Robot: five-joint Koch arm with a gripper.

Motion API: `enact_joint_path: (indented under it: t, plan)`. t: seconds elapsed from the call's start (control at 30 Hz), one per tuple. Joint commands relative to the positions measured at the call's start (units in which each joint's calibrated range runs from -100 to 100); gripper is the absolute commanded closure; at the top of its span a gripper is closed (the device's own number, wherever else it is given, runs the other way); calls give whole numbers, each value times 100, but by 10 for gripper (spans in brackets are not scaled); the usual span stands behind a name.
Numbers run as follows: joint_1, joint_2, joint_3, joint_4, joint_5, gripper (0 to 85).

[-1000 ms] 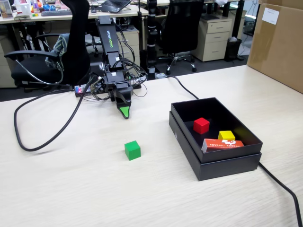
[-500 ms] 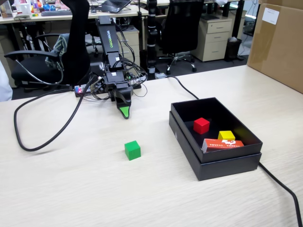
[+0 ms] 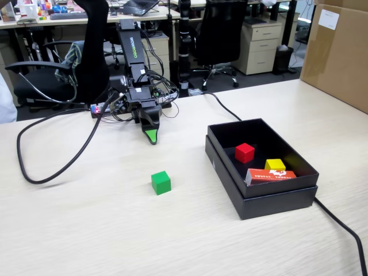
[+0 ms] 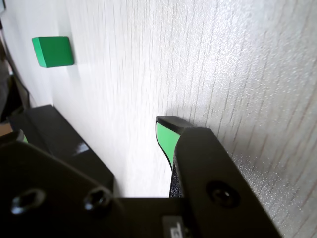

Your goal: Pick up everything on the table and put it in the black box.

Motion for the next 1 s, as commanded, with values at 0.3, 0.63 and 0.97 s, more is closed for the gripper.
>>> enact_joint_path:
  t: [0.3, 0.63, 0.97]
  plan:
    - [-15, 194, 1095, -1342, 10, 351]
    - [-49, 2190, 4676, -4279, 10, 383]
    - [-254, 5873, 8538, -5895, -20, 383]
